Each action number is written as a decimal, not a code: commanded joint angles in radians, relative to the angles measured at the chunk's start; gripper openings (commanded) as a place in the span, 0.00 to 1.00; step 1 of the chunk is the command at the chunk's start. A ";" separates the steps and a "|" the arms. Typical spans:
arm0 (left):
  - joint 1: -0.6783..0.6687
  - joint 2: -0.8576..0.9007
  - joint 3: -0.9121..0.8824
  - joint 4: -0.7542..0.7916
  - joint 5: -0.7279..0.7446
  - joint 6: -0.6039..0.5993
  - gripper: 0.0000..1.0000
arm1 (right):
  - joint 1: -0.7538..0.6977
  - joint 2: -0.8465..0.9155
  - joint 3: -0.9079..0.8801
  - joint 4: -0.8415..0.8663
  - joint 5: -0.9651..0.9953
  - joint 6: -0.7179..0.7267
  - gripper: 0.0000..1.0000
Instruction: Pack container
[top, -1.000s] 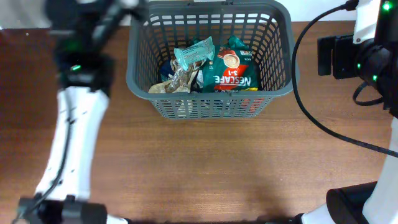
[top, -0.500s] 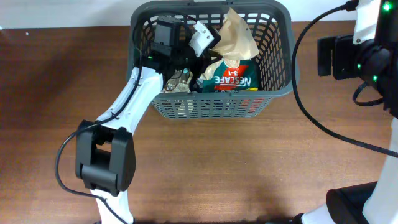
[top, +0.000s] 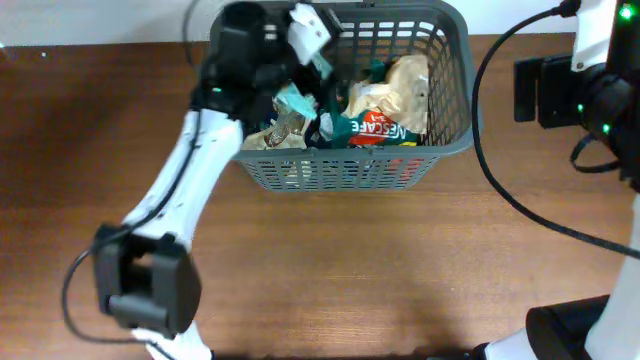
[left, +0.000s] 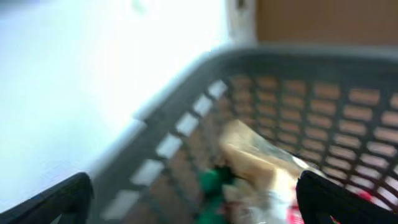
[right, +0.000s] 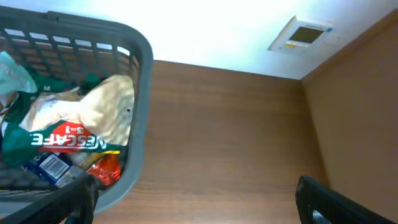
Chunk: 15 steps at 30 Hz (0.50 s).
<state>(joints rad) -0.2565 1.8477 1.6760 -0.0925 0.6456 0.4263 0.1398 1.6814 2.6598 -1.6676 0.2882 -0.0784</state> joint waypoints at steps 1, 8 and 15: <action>0.072 -0.155 0.043 0.006 -0.085 0.009 0.99 | -0.004 -0.090 -0.002 0.006 0.055 0.009 0.99; 0.242 -0.401 0.043 -0.185 -0.214 0.009 0.99 | -0.003 -0.264 -0.003 -0.031 0.064 0.021 0.99; 0.348 -0.618 0.042 -0.496 -0.407 0.009 0.99 | -0.003 -0.507 -0.056 -0.031 0.064 0.027 0.99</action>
<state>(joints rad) 0.0723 1.2884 1.7134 -0.5472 0.3492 0.4263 0.1398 1.2423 2.6301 -1.6917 0.3355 -0.0654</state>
